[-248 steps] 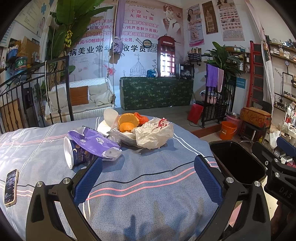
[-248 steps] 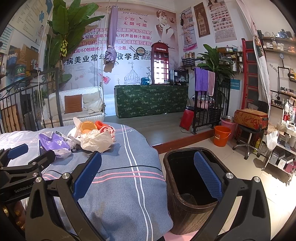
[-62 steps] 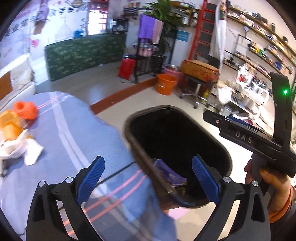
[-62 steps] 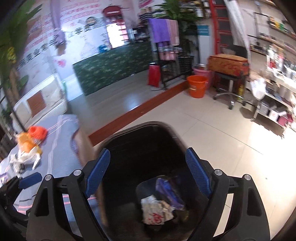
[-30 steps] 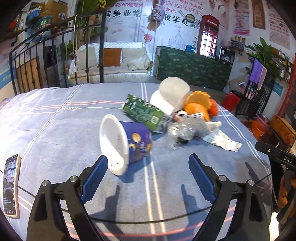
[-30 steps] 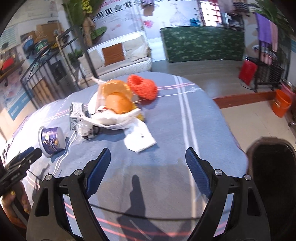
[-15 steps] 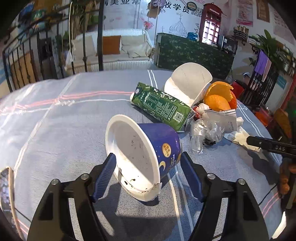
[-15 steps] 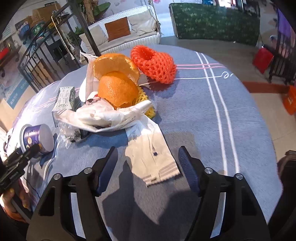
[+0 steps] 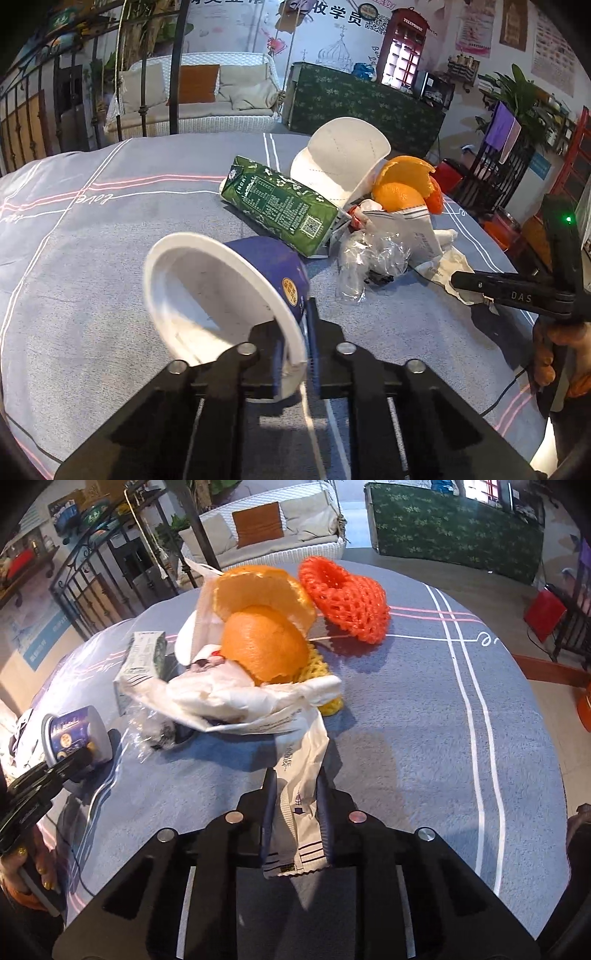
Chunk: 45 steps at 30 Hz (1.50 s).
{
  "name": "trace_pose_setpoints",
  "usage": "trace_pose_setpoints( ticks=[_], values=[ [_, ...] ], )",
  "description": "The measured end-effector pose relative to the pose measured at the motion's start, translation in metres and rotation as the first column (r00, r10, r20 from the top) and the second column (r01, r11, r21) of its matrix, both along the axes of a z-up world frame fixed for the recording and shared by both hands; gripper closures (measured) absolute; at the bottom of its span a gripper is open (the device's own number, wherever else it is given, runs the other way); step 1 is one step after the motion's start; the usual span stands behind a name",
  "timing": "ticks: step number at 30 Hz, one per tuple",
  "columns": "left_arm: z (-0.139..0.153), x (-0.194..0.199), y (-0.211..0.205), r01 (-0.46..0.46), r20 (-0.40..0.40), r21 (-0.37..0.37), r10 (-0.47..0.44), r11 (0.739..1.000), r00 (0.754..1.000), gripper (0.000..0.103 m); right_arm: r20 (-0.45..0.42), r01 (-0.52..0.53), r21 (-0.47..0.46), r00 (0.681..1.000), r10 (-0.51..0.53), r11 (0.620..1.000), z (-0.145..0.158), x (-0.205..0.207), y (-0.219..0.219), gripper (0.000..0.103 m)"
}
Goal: Collect trash
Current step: 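Grasp the yogurt cup rim with the left tool while the right tool grasps a paper strip, then carry the cup and paper strip over the bin and release both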
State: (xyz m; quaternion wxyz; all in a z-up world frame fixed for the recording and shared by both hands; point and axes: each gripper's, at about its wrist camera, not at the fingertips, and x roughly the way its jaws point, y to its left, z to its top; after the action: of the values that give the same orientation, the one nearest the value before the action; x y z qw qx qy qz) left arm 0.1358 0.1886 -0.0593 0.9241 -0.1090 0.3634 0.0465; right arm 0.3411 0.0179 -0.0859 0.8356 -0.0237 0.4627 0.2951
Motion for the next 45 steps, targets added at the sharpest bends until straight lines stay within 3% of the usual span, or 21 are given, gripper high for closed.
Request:
trace_pose_setpoints(
  ticks=[15, 28, 37, 45],
  values=[
    [0.019, -0.035, -0.003, -0.057, 0.101, -0.035, 0.06, 0.998, 0.993, 0.094, 0.126, 0.044, 0.049, 0.991, -0.05, 0.998, 0.023, -0.058, -0.032, 0.086],
    [0.043, -0.044, -0.033, 0.009, 0.192, -0.063, 0.003, 0.998, 0.981, 0.095, 0.227, 0.093, 0.122, 0.967, -0.119, 0.988, 0.055, -0.115, -0.075, 0.086],
    [0.048, -0.034, -0.081, 0.14, 0.218, -0.061, -0.123, 0.988, 0.968, 0.095, 0.28, 0.234, 0.154, 0.921, -0.27, 0.96, 0.075, -0.136, -0.145, 0.086],
    [0.055, -0.021, -0.132, 0.283, 0.243, -0.041, -0.265, 0.958, 0.933, 0.094, 0.266, 0.459, 0.143, 0.835, -0.481, 0.877, 0.071, -0.144, -0.236, 0.086]
  ],
)
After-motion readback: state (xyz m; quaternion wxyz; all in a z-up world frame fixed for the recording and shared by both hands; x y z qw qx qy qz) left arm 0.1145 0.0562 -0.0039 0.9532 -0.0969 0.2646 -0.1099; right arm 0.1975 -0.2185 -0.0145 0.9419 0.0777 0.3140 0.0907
